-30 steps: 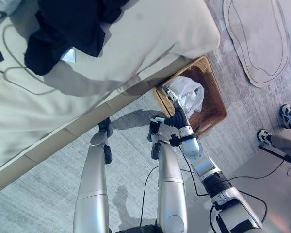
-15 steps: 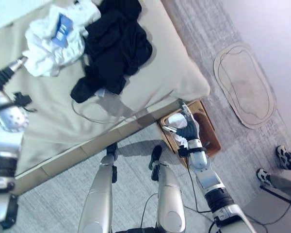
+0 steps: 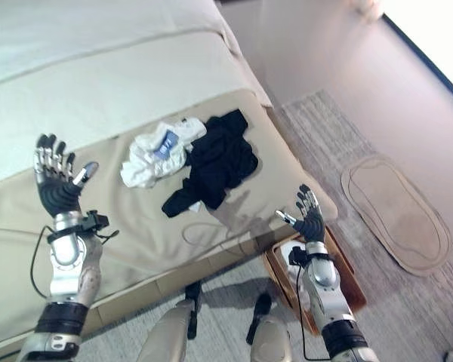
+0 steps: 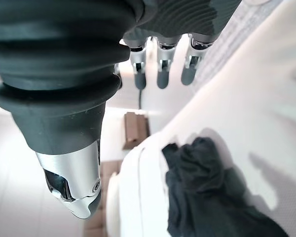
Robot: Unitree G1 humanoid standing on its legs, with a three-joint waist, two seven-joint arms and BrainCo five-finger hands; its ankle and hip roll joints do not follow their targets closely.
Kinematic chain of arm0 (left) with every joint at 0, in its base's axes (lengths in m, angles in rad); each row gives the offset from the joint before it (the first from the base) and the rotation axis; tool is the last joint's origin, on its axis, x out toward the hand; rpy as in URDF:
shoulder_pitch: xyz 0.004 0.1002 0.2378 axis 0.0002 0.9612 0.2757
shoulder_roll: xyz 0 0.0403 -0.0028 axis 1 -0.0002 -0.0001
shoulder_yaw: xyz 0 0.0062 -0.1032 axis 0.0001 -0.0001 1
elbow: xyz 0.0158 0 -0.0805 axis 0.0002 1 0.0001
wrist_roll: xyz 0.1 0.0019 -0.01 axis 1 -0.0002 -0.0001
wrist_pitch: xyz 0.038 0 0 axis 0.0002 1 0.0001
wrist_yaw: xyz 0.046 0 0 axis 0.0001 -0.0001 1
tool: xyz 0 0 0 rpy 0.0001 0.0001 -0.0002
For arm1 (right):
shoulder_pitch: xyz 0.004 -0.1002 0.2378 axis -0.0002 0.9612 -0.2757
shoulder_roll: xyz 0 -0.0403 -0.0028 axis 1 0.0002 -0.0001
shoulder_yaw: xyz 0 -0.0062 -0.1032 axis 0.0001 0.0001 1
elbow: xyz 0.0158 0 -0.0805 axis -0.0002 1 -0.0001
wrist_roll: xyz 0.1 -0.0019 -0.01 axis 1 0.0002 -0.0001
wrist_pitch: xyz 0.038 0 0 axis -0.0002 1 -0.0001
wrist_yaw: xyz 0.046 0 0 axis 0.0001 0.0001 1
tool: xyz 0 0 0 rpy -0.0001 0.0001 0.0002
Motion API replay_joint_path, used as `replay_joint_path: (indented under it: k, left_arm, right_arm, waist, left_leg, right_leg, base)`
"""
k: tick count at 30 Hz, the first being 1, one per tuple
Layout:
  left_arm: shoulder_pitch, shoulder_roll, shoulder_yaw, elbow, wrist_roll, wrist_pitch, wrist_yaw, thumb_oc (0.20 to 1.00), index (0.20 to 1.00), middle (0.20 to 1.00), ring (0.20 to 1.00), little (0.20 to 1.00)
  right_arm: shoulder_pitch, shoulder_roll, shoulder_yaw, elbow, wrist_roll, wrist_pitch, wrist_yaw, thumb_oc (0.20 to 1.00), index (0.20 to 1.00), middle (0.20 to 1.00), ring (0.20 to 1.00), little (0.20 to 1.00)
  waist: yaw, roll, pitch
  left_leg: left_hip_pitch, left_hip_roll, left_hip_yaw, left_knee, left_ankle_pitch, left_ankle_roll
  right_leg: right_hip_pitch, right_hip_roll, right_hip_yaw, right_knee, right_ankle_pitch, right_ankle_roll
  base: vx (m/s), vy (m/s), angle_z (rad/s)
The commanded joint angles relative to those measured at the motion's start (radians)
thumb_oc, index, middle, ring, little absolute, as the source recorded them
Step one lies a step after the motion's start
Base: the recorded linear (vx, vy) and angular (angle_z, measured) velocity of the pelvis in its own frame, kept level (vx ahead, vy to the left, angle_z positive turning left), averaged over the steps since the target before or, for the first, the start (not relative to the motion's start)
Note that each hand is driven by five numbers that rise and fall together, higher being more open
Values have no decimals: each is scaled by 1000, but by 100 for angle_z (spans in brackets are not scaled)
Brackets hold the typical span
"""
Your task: Pick up clothes into the bucket
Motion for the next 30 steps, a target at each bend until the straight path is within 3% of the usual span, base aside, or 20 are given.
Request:
replay_joint_path:
  k: [1, 4, 6, 8, 9, 10, 11, 13, 15, 20, 26, 28, 29, 30]
  left_arm:
    - [16, 27, 33, -32, 25, -33, -43, 1000, 1000, 1000, 1000, 1000]
    - [71, 31, 53, -56, 53, -21, -60, 1000, 1000, 1000, 1000, 1000]
    - [69, 33, 36, -48, 54, -12, -75, 1000, 1000, 1000, 1000, 1000]
    - [70, 36, 23, -42, 51, -4, -86, 1000, 1000, 1000, 1000, 1000]
    - [69, 36, 23, -42, 51, -4, -86, 1000, 1000, 1000, 1000, 1000]
    - [61, 39, 10, -37, 62, 4, -91, 1000, 1000, 1000, 1000, 1000]
    - [45, 38, -2, -27, 72, 5, -99, 1000, 1000, 1000, 1000, 1000]
    - [27, 33, -14, -17, 75, 5, -94, 1000, 1000, 1000, 1000, 1000]
    - [7, 32, -23, 5, 71, 9, -89, 1000, 1000, 1000, 1000, 1000]
    - [-6, 19, -49, 40, 102, 34, -66, 1000, 1000, 1000, 1000, 1000]
    - [-46, 61, -80, 142, 251, 97, 10, 1000, 1000, 1000, 1000, 1000]
    - [-73, 80, -97, 199, 320, 126, 35, 1000, 1000, 1000, 1000, 1000]
    - [-74, 80, -98, 200, 322, 125, 36, 1000, 1000, 1000, 1000, 1000]
    - [-105, 102, -105, 251, 394, 153, 66, 1000, 1000, 1000, 1000, 1000]
  right_arm:
    - [2, 1, -31, 3, 11, -34, 23, 1000, 1000, 1000, 1000, 1000]
    - [18, 1, -50, 5, 2, -26, 30, 1000, 1000, 1000, 1000, 1000]
    - [41, 3, -54, 8, 3, -25, 30, 1000, 1000, 1000, 1000, 1000]
    - [59, 9, -49, 12, 3, -25, 35, 1000, 1000, 1000, 1000, 1000]
    - [59, 9, -50, 12, 3, -25, 35, 1000, 1000, 1000, 1000, 1000]
    - [69, 8, -54, 15, 8, -24, 40, 1000, 1000, 1000, 1000, 1000]
    - [86, 7, -62, 21, 10, -24, 49, 1000, 1000, 1000, 1000, 1000]
    - [96, 8, -67, 35, 22, -24, 59, 1000, 1000, 1000, 1000, 1000]
    - [103, 9, -68, 43, 34, -25, 63, 1000, 1000, 1000, 1000, 1000]
    - [116, 10, -62, 67, 35, -19, 56, 1000, 1000, 1000, 1000, 1000]
    - [130, -19, -54, 39, 36, -13, 57, 1000, 1000, 1000, 1000, 1000]
    - [136, -36, -58, 30, 40, -13, 60, 1000, 1000, 1000, 1000, 1000]
    - [136, -36, -59, 30, 40, -13, 60, 1000, 1000, 1000, 1000, 1000]
    - [139, -55, -54, 1, 38, -16, 70, 1000, 1000, 1000, 1000, 1000]
  waist:
    - [10, -20, -57]
    - [11, -4, -83]
    - [-5, 13, -84]
    - [-31, 38, -62]
    - [-30, 38, -64]
    - [-50, 49, -62]
    - [-71, 51, -68]
    - [-85, 44, -79]
    - [-101, 31, -83]
    - [-99, 5, -105]
    - [-105, 4, -128]
    - [-112, -2, -122]
    - [-113, 0, -121]
    - [-118, 0, -102]
  left_leg:
    - [12, 40, 49, 69, -75, 19]
    - [83, -14, 52, 41, -100, 59]
    - [134, -68, 41, 24, -98, 99]
    - [179, -71, 17, 13, -98, 125]
    - [176, -71, 19, 11, -94, 125]
    - [189, -66, -4, 2, -91, 127]
    - [219, -68, -23, -18, -88, 128]
    - [232, -73, -35, -34, -84, 124]
    - [245, -81, -57, -39, -90, 114]
    - [271, -85, -50, -23, -120, 95]
    - [266, -47, 1, 6, -144, 65]
    - [218, -38, 24, 148, -139, 31]
    - [213, -36, 24, 160, -145, 31]
    - [153, -19, 38, 333, -98, -19]
  right_leg:
    - [-26, -80, 41, -43, 173, 67]
    - [-29, -134, 79, 86, 229, 88]
    - [-64, -167, 159, 248, 325, 78]
    - [-136, -117, 272, 399, 349, 53]
    - [-141, -116, 273, 397, 352, 52]
    - [-180, -47, 341, 442, 321, 35]
    - [-207, 24, 351, 431, 268, 19]
    - [-217, 62, 307, 338, 201, 7]
    - [-203, 97, 290, 234, 179, 11]
    - [-94, 120, 226, 56, 155, 10]
    - [-35, 156, 240, -17, 116, -11]
    - [-4, 161, 241, -42, 101, -30]
    - [-4, 163, 240, -42, 101, -31]
    - [20, 173, 242, -49, 87, -50]
  base:
    - [78, 77, 2]
    - [174, 292, 2]
    - [141, 338, 27]
    - [66, 196, 60]
    - [36, 94, 54]
    - [115, 78, 52]
    - [170, 87, 61]
    - [185, 4, 56]
    - [141, -63, 43]
    - [170, -79, 33]
    - [137, -91, -9]
    - [83, -85, -7]
    - [75, -94, -3]
    - [41, -62, -2]
